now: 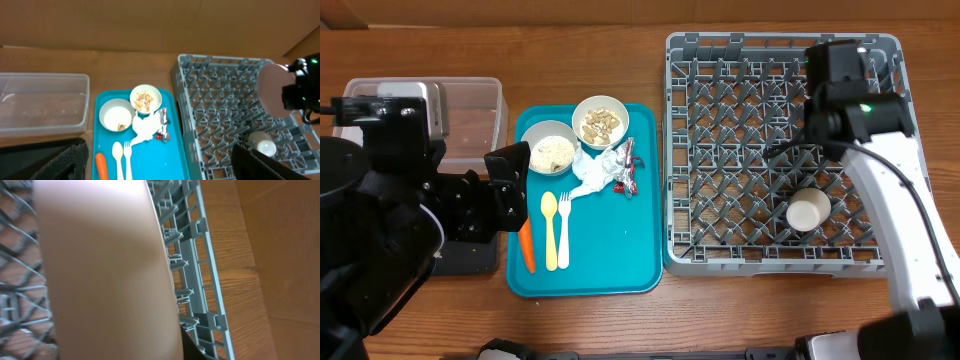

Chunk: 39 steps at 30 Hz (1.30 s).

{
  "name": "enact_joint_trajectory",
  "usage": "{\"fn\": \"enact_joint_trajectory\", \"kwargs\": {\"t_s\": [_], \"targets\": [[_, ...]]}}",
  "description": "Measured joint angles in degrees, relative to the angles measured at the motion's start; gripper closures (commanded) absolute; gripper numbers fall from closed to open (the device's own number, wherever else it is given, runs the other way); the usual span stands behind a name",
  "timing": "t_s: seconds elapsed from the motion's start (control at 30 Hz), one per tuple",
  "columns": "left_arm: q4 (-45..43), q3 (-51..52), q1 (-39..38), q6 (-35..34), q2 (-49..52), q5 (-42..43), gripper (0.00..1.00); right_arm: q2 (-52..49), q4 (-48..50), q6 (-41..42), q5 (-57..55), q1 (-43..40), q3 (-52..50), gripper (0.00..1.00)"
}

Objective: Sort waste into correct bins and load items into the dishwasher rack
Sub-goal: 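Place the plate upright in the rack's right side with the right gripper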

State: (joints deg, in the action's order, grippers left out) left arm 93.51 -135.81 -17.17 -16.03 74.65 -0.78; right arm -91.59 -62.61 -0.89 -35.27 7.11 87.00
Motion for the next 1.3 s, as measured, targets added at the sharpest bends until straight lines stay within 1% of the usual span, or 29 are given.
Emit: {"fn": "enact_joint_trajectory", "kwargs": {"t_s": [0.13,0.23,0.33,0.43,0.47,0.5,0.53,0.63,0.7,0.73,0.77,0.8,0.83,0.9,1.03,1.07,1.17,1.23,1.3], "targets": [[1.1,0.0,0.0,0.0,0.6,-0.3,0.06,-3.8,0.0,-1.2,-1.1,0.0,0.0,0.94],[1.2,0.0,0.0,0.0,0.7,-0.4,0.06,-5.9,0.0,-1.3,0.0,-0.4,0.0,0.91],[1.2,0.0,0.0,0.0,0.7,-0.4,0.06,-6.7,0.0,-1.2,4.9,-2.3,0.0,0.89],[1.2,0.0,0.0,0.0,0.7,-0.4,0.06,-6.7,0.0,-0.3,10.6,-5.8,0.0,0.85],[1.2,0.0,0.0,0.0,0.7,-0.4,0.06,-6.7,-0.2,0.1,13.0,-7.7,0.0,0.79],[1.2,0.0,0.0,0.0,0.7,-0.4,0.06,-6.7,-0.3,0.5,15.2,-9.5,0.0,0.68],[1.2,0.0,0.0,0.0,0.7,-0.4,0.06,-6.7,-0.4,1.2,17.1,-11.2,0.0,0.62],[1.2,0.0,0.0,0.0,0.7,-0.4,0.05,-6.7,-0.9,1.3,21.1,-15.6,0.0,0.54],[1.2,0.0,0.0,0.0,0.7,-0.4,0.05,-6.7,-1.1,1.0,22.8,-17.0,0.0,0.49],[1.2,0.0,0.0,0.0,0.7,-0.4,0.05,-6.6,-0.9,1.0,23.5,-17.2,0.0,0.46],[1.2,0.0,0.0,0.0,0.7,-0.4,0.05,-6.6,-0.6,1.0,24.4,-17.1,0.0,0.41],[1.2,0.0,0.0,0.0,0.7,-0.4,0.04,-6.5,-0.3,1.2,25.0,-16.9,0.0,0.17],[1.3,0.0,0.0,0.0,0.7,-0.4,0.02,-6.3,-0.3,1.3,25.4,-16.7,0.0,0.11],[1.5,0.0,0.0,0.1,0.7,-0.4,0.00,-5.5,-0.6,0.8,26.2,-16.4,0.2,0.11],[2.4,0.0,0.0,0.2,0.7,-0.4,0.00,-2.4,-2.4,2.1,27.1,-16.2,4.4,0.09],[2.7,0.0,0.0,0.2,0.7,-0.4,0.04,-1.1,-3.0,2.7,27.3,-16.2,6.1,0.09],[3.1,0.3,0.0,0.8,0.9,-0.9,0.05,3.2,-4.7,4.0,29.0,-16.1,10.7,0.06],[3.0,1.9,0.0,1.1,0.9,-1.2,0.06,7.1,-5.2,4.7,32.5,-16.0,13.5,0.00],[3.1,5.0,0.0,1.2,1.0,-1.5,0.06,10.7,-5.3,5.0,37.9,-15.5,14.9,0.00]]}}
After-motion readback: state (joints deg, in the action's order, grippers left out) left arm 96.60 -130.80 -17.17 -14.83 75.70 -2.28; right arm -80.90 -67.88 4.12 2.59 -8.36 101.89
